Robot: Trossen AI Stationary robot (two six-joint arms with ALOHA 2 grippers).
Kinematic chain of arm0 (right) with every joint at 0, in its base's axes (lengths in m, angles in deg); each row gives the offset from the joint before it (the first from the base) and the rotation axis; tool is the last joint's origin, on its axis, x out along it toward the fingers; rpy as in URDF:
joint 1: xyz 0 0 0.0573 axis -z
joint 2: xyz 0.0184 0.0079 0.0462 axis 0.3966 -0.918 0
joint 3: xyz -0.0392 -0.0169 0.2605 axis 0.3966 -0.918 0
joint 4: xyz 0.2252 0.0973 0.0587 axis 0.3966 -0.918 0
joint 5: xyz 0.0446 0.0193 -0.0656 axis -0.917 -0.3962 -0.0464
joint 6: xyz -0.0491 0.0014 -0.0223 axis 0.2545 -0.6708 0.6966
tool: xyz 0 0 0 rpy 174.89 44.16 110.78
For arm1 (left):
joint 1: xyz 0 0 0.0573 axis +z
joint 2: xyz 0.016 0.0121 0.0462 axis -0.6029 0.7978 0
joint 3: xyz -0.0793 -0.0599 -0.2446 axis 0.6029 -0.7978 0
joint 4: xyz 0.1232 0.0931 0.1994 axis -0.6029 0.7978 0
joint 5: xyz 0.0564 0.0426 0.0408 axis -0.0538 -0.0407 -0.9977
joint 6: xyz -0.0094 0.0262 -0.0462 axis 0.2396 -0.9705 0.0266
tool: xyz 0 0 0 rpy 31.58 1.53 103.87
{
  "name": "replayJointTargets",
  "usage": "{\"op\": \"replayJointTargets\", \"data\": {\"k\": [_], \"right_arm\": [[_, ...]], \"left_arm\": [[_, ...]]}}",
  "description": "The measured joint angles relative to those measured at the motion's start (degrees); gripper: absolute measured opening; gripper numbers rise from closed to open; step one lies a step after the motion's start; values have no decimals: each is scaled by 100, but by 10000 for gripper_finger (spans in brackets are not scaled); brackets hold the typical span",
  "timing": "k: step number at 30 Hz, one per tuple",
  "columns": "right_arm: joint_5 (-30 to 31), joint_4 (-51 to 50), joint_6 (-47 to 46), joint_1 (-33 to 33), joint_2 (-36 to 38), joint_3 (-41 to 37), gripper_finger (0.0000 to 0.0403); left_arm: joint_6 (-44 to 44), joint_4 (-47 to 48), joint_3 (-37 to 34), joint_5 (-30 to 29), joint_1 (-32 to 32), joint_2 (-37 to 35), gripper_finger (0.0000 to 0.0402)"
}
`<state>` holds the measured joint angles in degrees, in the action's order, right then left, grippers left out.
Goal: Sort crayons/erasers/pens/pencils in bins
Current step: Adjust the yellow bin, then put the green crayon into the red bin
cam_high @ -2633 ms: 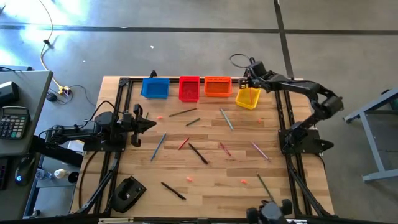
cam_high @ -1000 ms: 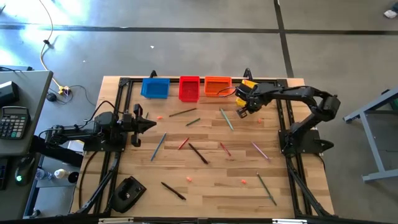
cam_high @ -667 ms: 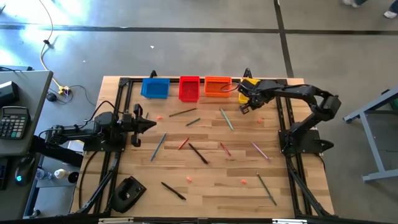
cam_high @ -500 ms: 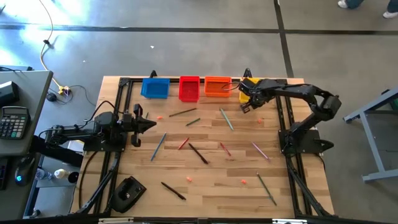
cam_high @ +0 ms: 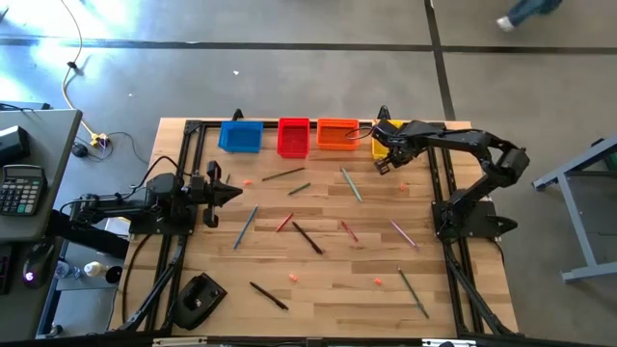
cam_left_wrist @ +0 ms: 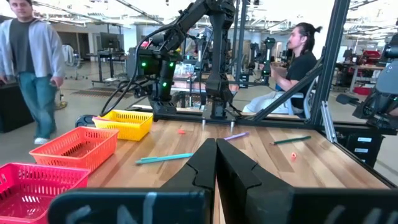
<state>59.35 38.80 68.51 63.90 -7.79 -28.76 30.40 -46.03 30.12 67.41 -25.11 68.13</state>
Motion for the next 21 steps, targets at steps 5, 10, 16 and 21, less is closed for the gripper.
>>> {"op": "replayJointTargets", "data": {"k": [5,10,16,21], "right_arm": [[-22,-18,79,-4,0,0,0],[-359,-186,154,-6,73,0,0],[-453,-228,249,-280,614,0,0],[-284,43,294,-756,1102,0,0]], "left_arm": [[0,1,0,0,0,0,0],[0,0,0,0,0,0,0],[-1,0,0,0,-1,0,0],[0,-1,0,-1,-1,0,0]]}}
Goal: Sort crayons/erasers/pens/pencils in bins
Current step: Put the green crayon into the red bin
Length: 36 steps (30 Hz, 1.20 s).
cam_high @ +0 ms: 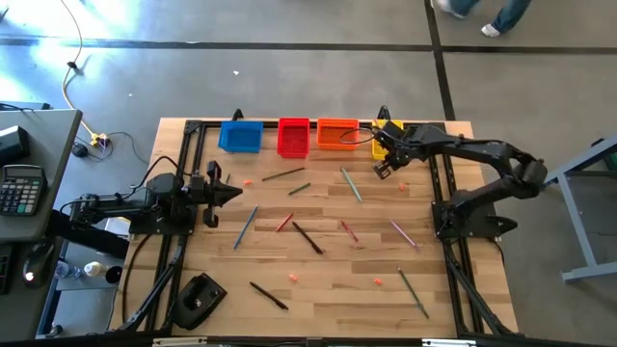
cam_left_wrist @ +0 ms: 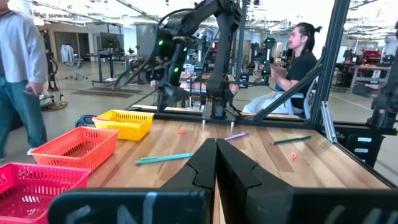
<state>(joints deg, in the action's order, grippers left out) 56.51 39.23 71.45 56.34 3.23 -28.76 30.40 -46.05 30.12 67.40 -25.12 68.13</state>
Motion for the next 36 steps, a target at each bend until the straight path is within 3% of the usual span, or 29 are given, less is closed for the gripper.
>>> {"op": "replayJointTargets", "data": {"k": [11,23,29,36], "right_arm": [[-11,2364,877,-962,60,0,0],[-35,4187,1754,-1451,30,0,0],[-585,5186,1971,-1433,-622,-3,0],[-1141,7163,2065,-1412,-1798,-4,0]], "left_arm": [[0,2,0,11,0,0,0],[0,0,0,17,-1,0,0],[0,-1,0,17,-1,0,0],[81,-136,0,21,-1,0,0]]}}
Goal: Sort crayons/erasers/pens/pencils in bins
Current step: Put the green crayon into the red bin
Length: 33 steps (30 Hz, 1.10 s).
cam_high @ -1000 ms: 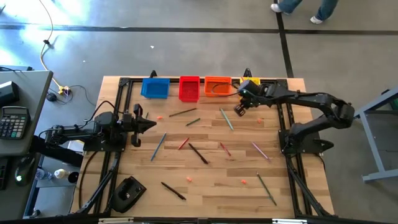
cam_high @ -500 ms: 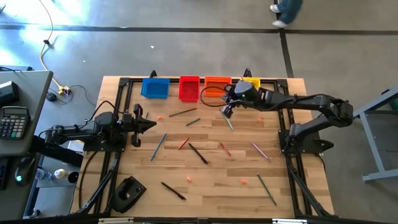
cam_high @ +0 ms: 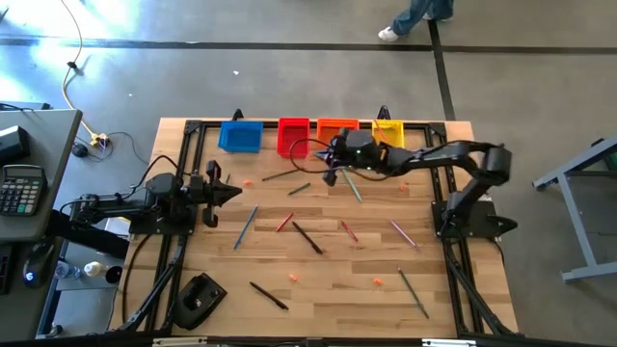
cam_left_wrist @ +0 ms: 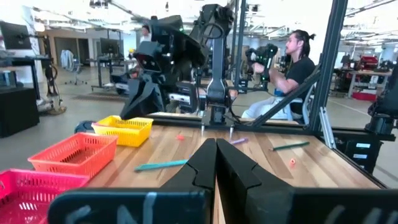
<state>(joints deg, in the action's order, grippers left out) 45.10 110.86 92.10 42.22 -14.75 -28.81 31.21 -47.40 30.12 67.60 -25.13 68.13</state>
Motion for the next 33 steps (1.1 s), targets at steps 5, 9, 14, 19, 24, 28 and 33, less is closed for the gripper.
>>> {"op": "replayJointTargets", "data": {"k": [5,9,14,19,24,28,33], "right_arm": [[-242,923,-10,47,-498,-2,0],[-291,1234,0,131,-620,-2,0],[-322,1414,210,215,-622,-2,0],[-587,1470,257,335,-672,-2,0],[-674,1812,298,370,-706,-121,0],[-673,3108,138,369,-703,-883,0],[-538,4960,-47,491,-705,-1878,0]], "left_arm": [[458,-49,0,-2,0,0,0],[546,-121,0,-29,0,21,0],[925,10,0,-193,2,352,0],[974,-86,11,-466,2,907,1],[1079,189,363,-512,2,1539,1],[1084,558,752,-694,2,2072,1],[1278,1127,1296,-810,2,2714,1]]}}
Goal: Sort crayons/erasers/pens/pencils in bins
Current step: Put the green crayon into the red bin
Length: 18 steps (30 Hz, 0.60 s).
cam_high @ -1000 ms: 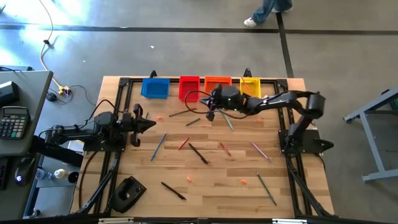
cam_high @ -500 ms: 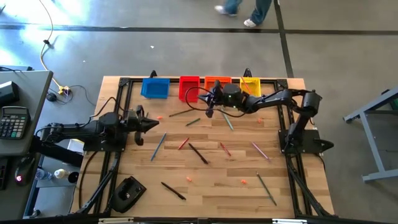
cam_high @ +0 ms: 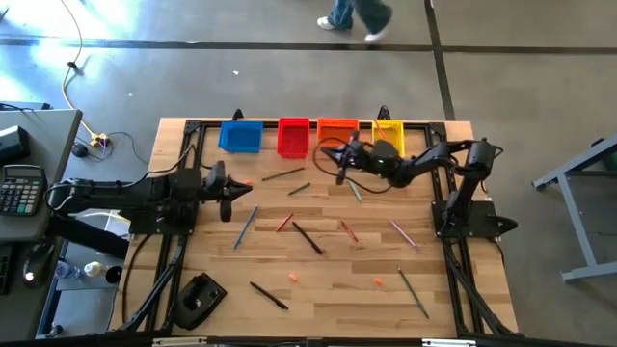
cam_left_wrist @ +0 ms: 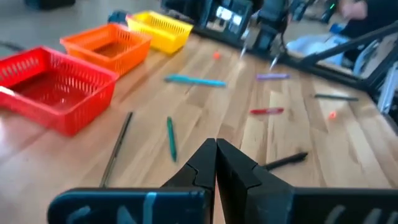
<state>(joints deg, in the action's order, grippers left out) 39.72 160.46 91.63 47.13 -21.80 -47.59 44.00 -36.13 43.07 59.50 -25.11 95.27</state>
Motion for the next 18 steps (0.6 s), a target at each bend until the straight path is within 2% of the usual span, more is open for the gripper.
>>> {"op": "replayJointTargets", "data": {"k": [5,11,14,18], "right_arm": [[0,1001,-173,203,1,-513,0],[-7,1051,-155,370,61,-751,0],[-60,1047,-146,402,61,-749,0],[-116,1043,-23,400,61,-749,0]], "left_arm": [[604,1080,743,16,113,645,1],[1381,2912,1593,56,570,1483,0],[1468,3716,1892,177,953,1887,0],[1312,4236,1980,340,1515,2401,0]]}}
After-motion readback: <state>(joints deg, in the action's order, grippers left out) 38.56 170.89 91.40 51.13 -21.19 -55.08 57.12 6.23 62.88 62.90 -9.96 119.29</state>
